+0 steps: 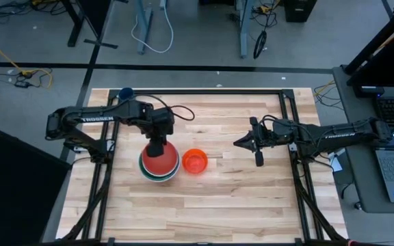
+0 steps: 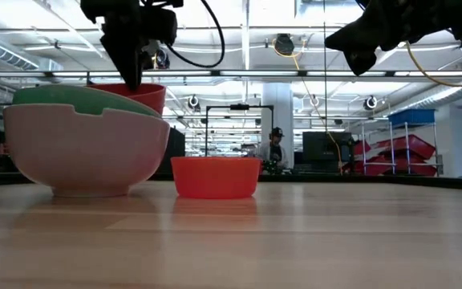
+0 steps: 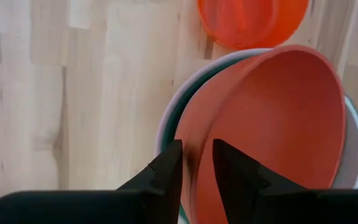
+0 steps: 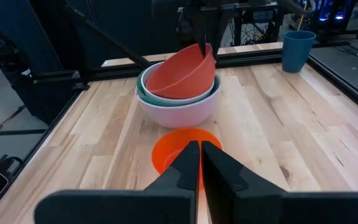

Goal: Nest bowls inside each other
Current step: Stack the orange bowl on top of the white bowl

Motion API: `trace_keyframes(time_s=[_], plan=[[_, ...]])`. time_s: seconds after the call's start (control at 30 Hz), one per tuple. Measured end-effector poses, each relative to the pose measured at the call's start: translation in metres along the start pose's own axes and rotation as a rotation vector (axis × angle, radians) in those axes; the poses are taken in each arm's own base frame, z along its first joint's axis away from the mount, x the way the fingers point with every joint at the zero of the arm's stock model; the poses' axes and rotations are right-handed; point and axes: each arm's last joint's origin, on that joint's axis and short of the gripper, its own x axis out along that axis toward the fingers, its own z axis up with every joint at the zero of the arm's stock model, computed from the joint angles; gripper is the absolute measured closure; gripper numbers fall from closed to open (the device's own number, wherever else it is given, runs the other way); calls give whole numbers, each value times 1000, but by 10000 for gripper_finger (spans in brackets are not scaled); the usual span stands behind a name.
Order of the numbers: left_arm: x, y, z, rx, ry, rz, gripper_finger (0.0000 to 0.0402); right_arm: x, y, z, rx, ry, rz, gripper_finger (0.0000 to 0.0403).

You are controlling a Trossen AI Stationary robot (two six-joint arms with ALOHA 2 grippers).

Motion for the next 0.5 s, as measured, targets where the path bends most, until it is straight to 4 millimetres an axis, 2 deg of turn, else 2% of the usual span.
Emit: trace_keyframes(time_s=[0.5], plan=[[-29,-3,-9,-37,-96,12,329,0,0,0,2,5,0,403]])
